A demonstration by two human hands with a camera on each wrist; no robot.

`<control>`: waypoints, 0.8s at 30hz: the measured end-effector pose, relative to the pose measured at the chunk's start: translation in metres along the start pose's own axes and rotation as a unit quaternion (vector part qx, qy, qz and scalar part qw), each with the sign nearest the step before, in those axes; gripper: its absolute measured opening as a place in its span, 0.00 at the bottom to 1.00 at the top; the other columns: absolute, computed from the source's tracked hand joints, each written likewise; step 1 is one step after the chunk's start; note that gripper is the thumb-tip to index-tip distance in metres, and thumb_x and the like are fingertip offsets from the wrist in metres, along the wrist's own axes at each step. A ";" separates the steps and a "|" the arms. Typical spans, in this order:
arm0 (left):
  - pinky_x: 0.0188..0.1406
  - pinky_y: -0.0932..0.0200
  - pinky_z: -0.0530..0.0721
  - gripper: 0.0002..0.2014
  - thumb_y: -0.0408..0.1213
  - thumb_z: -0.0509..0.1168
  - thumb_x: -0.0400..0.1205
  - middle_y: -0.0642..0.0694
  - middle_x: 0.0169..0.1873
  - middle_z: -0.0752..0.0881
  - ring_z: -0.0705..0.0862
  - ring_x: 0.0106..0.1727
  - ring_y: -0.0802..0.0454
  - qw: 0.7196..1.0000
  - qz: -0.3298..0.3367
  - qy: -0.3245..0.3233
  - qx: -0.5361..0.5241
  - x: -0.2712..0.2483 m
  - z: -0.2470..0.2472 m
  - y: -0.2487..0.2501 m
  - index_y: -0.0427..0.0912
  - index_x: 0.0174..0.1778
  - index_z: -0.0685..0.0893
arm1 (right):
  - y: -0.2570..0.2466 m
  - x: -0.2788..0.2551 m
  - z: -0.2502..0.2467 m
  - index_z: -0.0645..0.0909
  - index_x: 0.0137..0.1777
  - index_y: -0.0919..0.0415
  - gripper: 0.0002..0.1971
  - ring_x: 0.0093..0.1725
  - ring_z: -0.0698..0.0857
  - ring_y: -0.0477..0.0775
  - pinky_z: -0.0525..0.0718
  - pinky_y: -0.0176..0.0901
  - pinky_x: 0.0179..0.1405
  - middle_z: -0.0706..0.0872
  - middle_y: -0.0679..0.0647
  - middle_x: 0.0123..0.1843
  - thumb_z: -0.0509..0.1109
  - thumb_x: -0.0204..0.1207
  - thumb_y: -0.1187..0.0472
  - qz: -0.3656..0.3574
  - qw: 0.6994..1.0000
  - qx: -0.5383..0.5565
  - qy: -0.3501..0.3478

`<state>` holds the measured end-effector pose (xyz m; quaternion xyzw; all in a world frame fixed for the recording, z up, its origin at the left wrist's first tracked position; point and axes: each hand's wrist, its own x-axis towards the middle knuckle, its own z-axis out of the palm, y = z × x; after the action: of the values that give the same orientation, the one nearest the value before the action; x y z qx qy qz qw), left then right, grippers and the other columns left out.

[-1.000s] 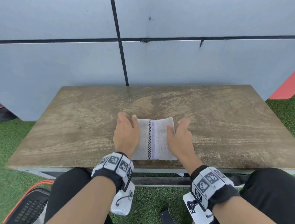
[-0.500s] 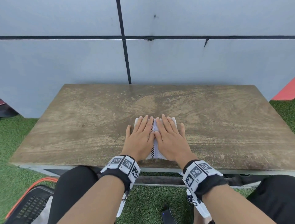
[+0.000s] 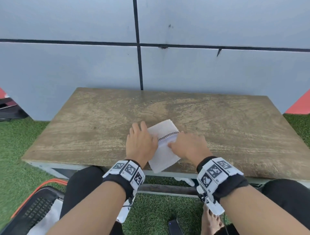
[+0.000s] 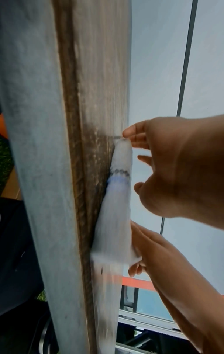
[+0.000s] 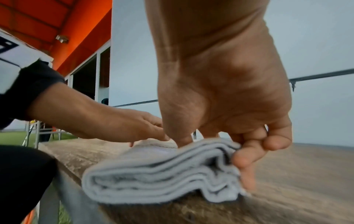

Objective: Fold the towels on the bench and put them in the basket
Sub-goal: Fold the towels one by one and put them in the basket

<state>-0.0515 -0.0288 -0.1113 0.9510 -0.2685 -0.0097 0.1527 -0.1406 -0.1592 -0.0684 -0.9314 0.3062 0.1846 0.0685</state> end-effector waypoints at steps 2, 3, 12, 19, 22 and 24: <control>0.56 0.50 0.78 0.33 0.55 0.61 0.84 0.36 0.66 0.69 0.75 0.66 0.37 0.998 -0.060 -0.002 -0.033 -0.011 0.001 0.001 0.34 0.75 0.63 | 0.000 -0.009 0.000 0.77 0.70 0.59 0.28 0.58 0.85 0.59 0.77 0.54 0.61 0.87 0.55 0.61 0.58 0.84 0.37 0.011 1.000 0.013 0.005; 0.54 0.51 0.78 0.35 0.56 0.63 0.83 0.36 0.65 0.67 0.75 0.66 0.37 0.994 -0.095 -0.005 -0.056 -0.014 0.001 0.002 0.33 0.75 0.62 | 0.000 -0.014 0.003 0.75 0.70 0.59 0.28 0.54 0.85 0.58 0.78 0.52 0.55 0.87 0.54 0.58 0.58 0.84 0.37 0.021 0.999 0.025 -0.001; 0.60 0.44 0.83 0.41 0.63 0.66 0.72 0.35 0.65 0.79 0.80 0.66 0.35 0.965 -0.198 -0.111 -0.132 -0.020 -0.005 0.004 0.29 0.69 0.74 | 0.002 -0.039 0.025 0.67 0.74 0.63 0.30 0.57 0.86 0.60 0.79 0.57 0.64 0.86 0.57 0.59 0.50 0.87 0.37 0.045 0.997 0.065 0.014; 0.33 0.58 0.80 0.08 0.38 0.72 0.80 0.46 0.41 0.86 0.85 0.40 0.50 0.919 -0.108 -0.140 -0.352 -0.027 -0.032 0.006 0.38 0.47 0.82 | 0.009 -0.041 0.029 0.65 0.80 0.60 0.37 0.67 0.83 0.63 0.73 0.61 0.69 0.83 0.59 0.70 0.48 0.83 0.32 0.032 0.992 0.119 -0.007; 0.41 0.59 0.83 0.16 0.36 0.72 0.80 0.49 0.54 0.89 0.88 0.50 0.53 0.915 -0.061 -0.131 -0.377 -0.029 -0.055 0.007 0.43 0.64 0.83 | 0.005 -0.040 0.023 0.70 0.78 0.60 0.41 0.72 0.79 0.65 0.68 0.64 0.76 0.81 0.61 0.74 0.42 0.82 0.29 0.014 0.989 0.147 0.025; 0.38 0.63 0.80 0.16 0.35 0.72 0.81 0.50 0.53 0.89 0.86 0.48 0.58 0.913 -0.042 -0.109 -0.392 -0.029 -0.073 0.003 0.44 0.65 0.82 | -0.002 -0.039 0.017 0.73 0.74 0.58 0.43 0.69 0.81 0.65 0.73 0.64 0.73 0.82 0.60 0.71 0.39 0.78 0.26 -0.016 0.974 0.221 0.053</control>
<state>-0.0710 0.0045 -0.0428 0.8182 -0.2181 -0.2243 0.4824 -0.1733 -0.1321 -0.0694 -0.9063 0.3277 0.0616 0.2596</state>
